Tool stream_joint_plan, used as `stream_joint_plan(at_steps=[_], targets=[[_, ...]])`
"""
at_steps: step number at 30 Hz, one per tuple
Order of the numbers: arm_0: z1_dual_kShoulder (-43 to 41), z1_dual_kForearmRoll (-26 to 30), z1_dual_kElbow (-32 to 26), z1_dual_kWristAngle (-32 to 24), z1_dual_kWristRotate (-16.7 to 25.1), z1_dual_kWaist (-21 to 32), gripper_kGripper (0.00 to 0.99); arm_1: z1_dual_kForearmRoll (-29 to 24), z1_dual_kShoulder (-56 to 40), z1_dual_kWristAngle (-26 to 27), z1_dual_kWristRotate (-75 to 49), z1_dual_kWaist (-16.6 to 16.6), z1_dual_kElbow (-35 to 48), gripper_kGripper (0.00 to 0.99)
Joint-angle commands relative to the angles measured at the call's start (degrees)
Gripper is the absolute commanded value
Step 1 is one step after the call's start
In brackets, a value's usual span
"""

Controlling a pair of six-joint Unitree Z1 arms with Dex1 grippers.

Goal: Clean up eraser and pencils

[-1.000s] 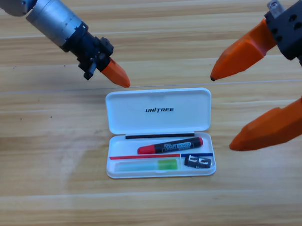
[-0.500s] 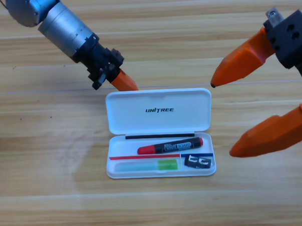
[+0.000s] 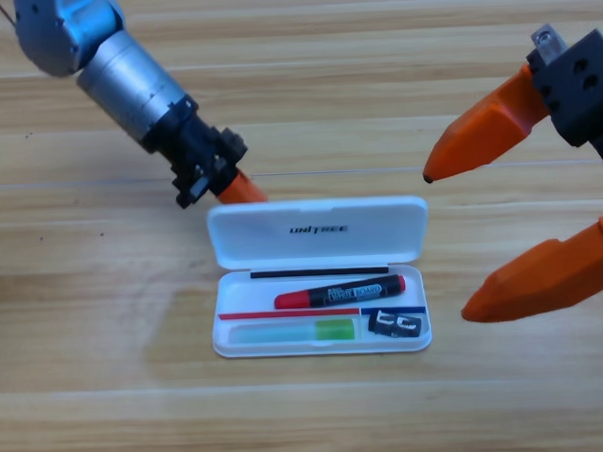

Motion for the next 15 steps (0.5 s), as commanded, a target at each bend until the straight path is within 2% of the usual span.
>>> stream_joint_plan(at_steps=[1,15], targets=[[1.34,0.61,3.1,-0.68,1.23,-2.17,0.0,-1.33,-0.54,1.04,0.17,0.76,2.16,0.917],[-1.65,0.17,7.14,-0.6,1.41,-5.42,0.0,-1.42,-0.54,1.04,0.52,0.76,2.07,0.919]])
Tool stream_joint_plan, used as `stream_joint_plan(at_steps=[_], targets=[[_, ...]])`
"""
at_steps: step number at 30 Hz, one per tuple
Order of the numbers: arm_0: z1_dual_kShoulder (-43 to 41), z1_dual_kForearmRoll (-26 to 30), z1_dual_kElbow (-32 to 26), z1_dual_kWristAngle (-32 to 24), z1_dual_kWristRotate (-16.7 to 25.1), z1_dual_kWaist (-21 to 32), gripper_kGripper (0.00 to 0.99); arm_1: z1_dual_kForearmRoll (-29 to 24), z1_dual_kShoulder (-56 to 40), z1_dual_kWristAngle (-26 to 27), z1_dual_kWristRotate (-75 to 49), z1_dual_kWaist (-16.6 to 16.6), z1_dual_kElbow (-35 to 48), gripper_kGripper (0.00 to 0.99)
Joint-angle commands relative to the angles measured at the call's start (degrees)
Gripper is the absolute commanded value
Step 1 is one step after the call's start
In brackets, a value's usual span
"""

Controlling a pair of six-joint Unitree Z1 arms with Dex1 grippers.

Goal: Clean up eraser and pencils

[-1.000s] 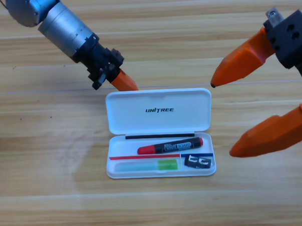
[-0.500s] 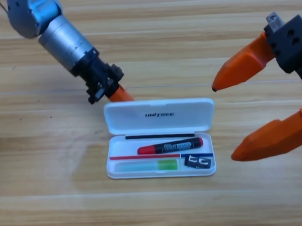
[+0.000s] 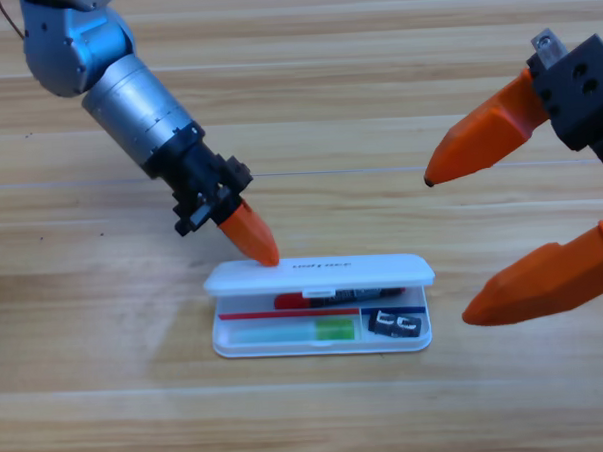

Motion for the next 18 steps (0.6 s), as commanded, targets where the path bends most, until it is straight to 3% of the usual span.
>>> stream_joint_plan(at_steps=[1,18], targets=[[-0.59,0.17,2.37,-0.6,0.97,-3.63,0.0,-1.36,-0.54,1.03,0.32,0.76,1.91,0.919],[-0.15,-3.61,6.67,-0.24,0.62,-6.54,0.0,-1.71,-0.1,1.03,0.41,0.76,1.91,0.919]])
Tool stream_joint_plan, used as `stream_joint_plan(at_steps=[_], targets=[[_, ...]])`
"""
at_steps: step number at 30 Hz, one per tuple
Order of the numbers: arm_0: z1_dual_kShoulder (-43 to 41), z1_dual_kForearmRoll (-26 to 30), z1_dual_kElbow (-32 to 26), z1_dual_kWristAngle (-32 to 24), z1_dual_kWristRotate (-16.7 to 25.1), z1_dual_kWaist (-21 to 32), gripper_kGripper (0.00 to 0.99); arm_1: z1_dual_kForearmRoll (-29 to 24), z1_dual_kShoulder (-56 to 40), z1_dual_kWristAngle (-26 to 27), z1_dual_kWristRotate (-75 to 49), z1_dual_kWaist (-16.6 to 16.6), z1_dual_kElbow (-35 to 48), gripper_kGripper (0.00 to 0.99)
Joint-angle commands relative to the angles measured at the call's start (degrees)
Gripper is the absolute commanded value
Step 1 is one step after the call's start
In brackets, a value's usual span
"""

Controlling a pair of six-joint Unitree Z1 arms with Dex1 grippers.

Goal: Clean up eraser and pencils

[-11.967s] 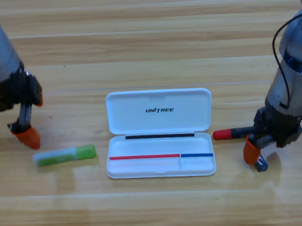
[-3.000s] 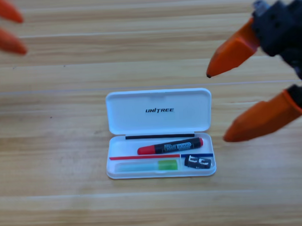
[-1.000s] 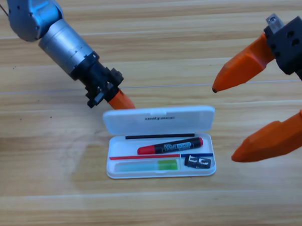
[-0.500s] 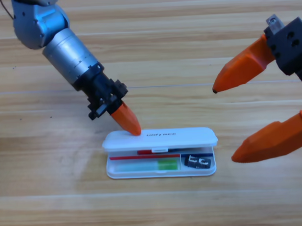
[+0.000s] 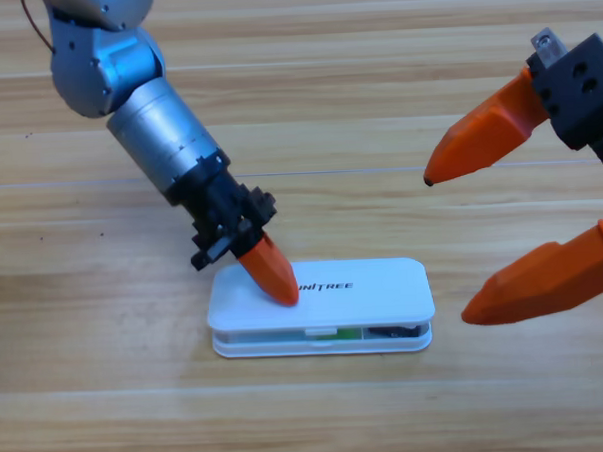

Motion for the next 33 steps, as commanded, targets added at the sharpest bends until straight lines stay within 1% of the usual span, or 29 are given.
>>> stream_joint_plan(at_steps=[1,16,18,20,21,23,24,25,26,27,29,31,33], targets=[[0.92,-2.18,3.04,-0.16,0.22,-1.98,0.0,-1.6,-0.01,1.03,0.36,0.76,1.91,0.919],[0.39,-9.56,8.75,2.65,-1.28,-1.98,0.0,-1.78,0.34,1.03,0.44,0.76,1.83,0.919],[-0.48,-9.56,9.19,3.27,-1.63,-1.89,0.0,-1.78,0.34,1.03,0.44,0.76,1.83,0.919],[-3.21,-9.21,9.37,4.15,-2.68,-1.98,0.0,-1.78,0.34,1.03,0.44,0.76,1.83,0.919],[-4.97,-8.24,8.84,4.85,-3.21,-1.98,0.0,-1.87,0.34,1.03,0.44,0.76,1.83,0.919],[-9.54,-4.11,6.73,7.14,-4.18,-1.89,0.0,-1.87,0.34,1.03,0.44,0.76,1.83,0.919],[-12.09,-1.74,5.24,7.93,-4.88,-1.98,0.233,-1.87,0.34,1.03,0.44,0.76,1.83,0.919],[-15.25,0.28,4.18,8.46,-5.94,-1.98,0.577,-1.87,0.34,1.03,0.44,0.76,1.83,0.919],[-18.85,1.16,4.09,8.9,-7.78,-1.98,0.89,-1.87,0.34,1.03,0.44,0.76,1.83,0.919],[-22.81,1.6,4.53,9.42,-9.19,-2.24,0.983,-1.87,0.34,1.03,0.44,0.76,1.83,0.919],[-31.25,1.6,6.91,10.65,-11.03,-3.04,0.99,-1.78,0.34,1.03,0.44,0.76,1.83,0.919],[-39.07,1.6,10.16,11.71,-11.3,-3.65,0.99,-1.87,0.34,1.03,0.44,0.76,1.83,0.919],[-46.19,1.42,13.59,13.38,-13.23,-5.32,0.99,-1.78,0.34,1.03,0.44,0.76,1.83,0.919]])
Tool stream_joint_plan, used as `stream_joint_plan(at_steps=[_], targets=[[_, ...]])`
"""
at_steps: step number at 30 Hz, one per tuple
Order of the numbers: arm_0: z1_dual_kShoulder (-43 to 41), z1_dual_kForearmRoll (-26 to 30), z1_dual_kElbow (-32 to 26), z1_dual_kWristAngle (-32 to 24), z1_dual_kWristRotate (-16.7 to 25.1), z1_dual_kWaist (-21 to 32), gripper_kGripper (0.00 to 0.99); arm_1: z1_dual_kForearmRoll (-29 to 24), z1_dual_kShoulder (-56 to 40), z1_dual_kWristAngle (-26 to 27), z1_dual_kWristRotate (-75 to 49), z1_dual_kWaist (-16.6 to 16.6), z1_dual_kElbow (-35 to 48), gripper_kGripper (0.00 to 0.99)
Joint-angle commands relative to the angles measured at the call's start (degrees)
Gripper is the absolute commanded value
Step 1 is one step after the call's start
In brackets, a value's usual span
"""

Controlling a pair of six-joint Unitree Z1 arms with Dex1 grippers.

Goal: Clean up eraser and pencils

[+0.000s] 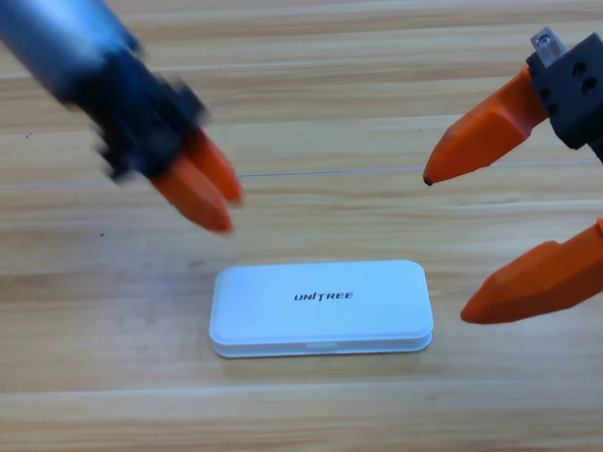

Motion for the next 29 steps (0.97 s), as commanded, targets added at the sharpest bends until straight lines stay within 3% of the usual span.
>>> stream_joint_plan(at_steps=[1,6,21,29], targets=[[-22.6,0.49,9.13,4.12,-4.06,-5.15,0.99,-1.78,0.43,1.03,0.34,0.76,1.82,0.919],[-30.6,-0.3,12.64,6.67,-11.89,-11.04,0.99,-1.78,0.51,1.03,0.34,0.76,1.82,0.919],[-32.18,-3.72,18.0,6.67,-12.94,-11.48,0.99,-1.86,0.6,1.03,0.43,0.76,1.74,0.919],[-31.92,-5.83,18.35,8.95,-17.34,-11.48,0.99,-1.86,0.6,0.94,0.43,0.76,1.82,0.919]])
